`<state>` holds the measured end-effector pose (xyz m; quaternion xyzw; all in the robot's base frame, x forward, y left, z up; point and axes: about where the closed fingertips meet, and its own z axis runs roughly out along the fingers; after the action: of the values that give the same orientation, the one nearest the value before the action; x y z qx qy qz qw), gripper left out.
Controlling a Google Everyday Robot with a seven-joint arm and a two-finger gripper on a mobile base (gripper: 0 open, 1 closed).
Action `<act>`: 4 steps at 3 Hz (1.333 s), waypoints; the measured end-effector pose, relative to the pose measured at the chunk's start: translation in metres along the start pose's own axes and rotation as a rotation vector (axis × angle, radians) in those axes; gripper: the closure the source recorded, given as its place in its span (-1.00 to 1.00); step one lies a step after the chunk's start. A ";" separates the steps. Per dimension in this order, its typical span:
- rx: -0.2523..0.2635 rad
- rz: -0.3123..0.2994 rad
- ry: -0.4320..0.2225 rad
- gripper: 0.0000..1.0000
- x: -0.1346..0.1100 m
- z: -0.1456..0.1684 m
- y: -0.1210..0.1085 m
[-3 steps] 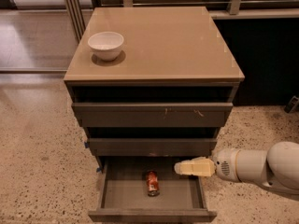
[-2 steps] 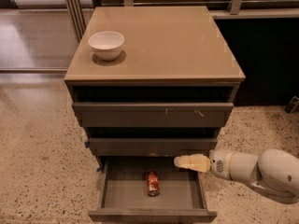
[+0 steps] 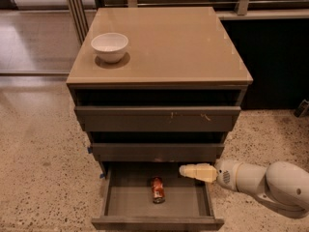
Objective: Pick coke can from bottom drawer and place on counter
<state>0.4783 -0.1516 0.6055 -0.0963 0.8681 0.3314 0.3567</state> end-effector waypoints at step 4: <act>-0.145 0.184 0.095 -1.00 0.122 0.158 -0.090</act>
Offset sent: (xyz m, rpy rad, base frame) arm 0.0248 0.0379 -0.1939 0.1905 0.1224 0.0531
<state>0.5139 -0.1096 0.3939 -0.0572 0.8631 0.4197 0.2752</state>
